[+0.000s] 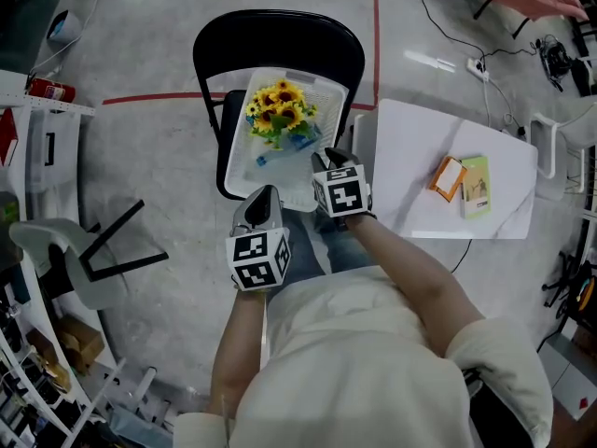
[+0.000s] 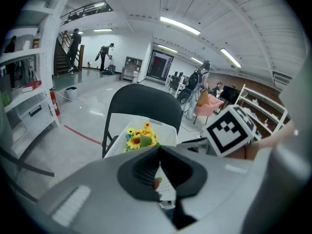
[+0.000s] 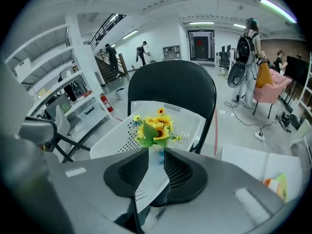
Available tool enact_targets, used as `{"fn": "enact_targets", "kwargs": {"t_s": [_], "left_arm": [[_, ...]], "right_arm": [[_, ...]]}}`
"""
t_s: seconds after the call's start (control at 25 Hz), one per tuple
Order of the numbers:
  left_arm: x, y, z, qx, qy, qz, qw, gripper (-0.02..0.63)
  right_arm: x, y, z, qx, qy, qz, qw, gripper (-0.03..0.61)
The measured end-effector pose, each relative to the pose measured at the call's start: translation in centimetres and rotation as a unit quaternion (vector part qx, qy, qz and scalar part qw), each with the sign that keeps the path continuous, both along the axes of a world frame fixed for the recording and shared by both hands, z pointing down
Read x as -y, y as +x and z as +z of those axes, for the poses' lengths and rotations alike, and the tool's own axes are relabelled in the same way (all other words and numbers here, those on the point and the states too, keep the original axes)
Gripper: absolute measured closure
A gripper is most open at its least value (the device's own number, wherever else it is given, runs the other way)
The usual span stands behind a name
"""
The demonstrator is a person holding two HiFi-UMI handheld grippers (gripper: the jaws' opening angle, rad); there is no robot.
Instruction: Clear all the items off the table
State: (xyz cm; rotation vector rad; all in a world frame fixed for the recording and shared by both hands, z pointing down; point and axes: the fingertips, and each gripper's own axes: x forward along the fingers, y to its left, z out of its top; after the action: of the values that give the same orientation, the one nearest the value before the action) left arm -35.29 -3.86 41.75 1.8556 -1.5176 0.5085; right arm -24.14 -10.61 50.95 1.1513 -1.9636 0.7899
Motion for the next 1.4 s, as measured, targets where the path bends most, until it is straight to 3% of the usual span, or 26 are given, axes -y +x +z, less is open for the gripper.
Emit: {"fn": "enact_targets", "kwargs": {"t_s": [0.44,0.88,1.4], "left_arm": [[-0.4,1.9,-1.3,0.008,0.014,0.001,0.9999,0.604],[-0.8,3.9,-2.3,0.012,0.026,-0.016,0.9995,0.604],[-2.4,6.6,-2.6,0.004,0.032,-0.071,0.997,0.603]], "right_arm": [[-1.4,1.8,-3.0,-0.002,0.013,-0.027,1.0,0.578],[-3.4,3.0,-6.0,0.008,0.025,-0.087,0.996,0.58],[-5.4,4.9,-7.9,0.023,0.044,-0.155,0.987,0.58]]}}
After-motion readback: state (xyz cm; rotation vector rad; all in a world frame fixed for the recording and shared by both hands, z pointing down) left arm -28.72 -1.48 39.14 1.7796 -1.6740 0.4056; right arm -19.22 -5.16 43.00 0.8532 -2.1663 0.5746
